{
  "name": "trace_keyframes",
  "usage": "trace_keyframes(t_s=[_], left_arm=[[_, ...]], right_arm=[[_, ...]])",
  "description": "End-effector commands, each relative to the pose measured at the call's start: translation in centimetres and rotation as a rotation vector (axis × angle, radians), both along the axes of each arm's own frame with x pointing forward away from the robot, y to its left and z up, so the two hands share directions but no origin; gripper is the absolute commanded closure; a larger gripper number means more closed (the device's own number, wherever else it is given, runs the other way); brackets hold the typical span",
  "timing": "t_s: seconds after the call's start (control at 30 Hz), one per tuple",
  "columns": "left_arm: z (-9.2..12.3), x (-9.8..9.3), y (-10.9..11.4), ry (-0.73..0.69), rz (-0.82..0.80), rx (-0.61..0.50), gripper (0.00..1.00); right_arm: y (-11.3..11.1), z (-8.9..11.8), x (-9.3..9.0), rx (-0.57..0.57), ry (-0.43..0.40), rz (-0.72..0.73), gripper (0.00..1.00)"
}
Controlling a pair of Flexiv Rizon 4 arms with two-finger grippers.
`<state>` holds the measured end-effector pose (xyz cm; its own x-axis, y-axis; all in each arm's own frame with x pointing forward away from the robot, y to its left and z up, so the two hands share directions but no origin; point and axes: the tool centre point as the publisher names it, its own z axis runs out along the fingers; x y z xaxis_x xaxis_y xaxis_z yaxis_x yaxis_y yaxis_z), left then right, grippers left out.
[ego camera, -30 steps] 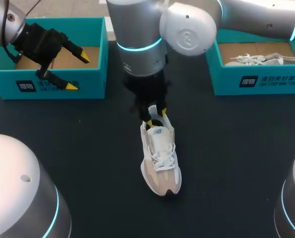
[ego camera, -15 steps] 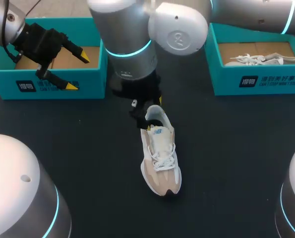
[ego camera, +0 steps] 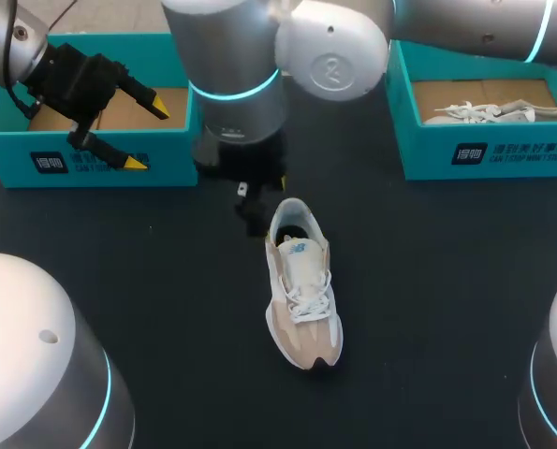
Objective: Take the shoe out of the shoebox, open the shoe tongue, remove and reinsert the insole, then place the shoe into the shoebox
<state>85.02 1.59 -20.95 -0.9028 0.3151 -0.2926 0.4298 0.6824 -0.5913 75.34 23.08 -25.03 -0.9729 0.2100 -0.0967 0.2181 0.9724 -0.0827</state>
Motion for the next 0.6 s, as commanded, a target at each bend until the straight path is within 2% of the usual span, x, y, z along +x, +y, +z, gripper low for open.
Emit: trace_keyframes(t_s=[0.03, 0.17, 0.33, 0.5, 0.6], left_arm=[[0.0, -0.1, 0.0, -0.001, 0.001, 0.003, 0.00], [0.0, -0.1, 0.0, -0.001, 0.001, 0.003, 0.00], [0.0, -0.1, 0.0, -0.001, 0.001, 0.003, 0.00], [0.0, -0.1, 0.0, -0.001, 0.001, 0.003, 0.00], [0.0, -0.1, 0.0, -0.001, 0.001, 0.003, 0.00]], right_arm=[[-0.5, 0.1, 1.4, 0.037, 0.012, 0.135, 0.00], [0.0, 0.0, 2.7, 0.026, 0.026, 0.221, 0.00], [0.3, -0.5, 4.1, 0.020, 0.034, 0.261, 0.00], [0.1, -2.1, 5.3, 0.019, 0.045, 0.231, 0.00], [-0.6, -3.1, 6.2, 0.032, 0.013, 0.201, 0.00]])
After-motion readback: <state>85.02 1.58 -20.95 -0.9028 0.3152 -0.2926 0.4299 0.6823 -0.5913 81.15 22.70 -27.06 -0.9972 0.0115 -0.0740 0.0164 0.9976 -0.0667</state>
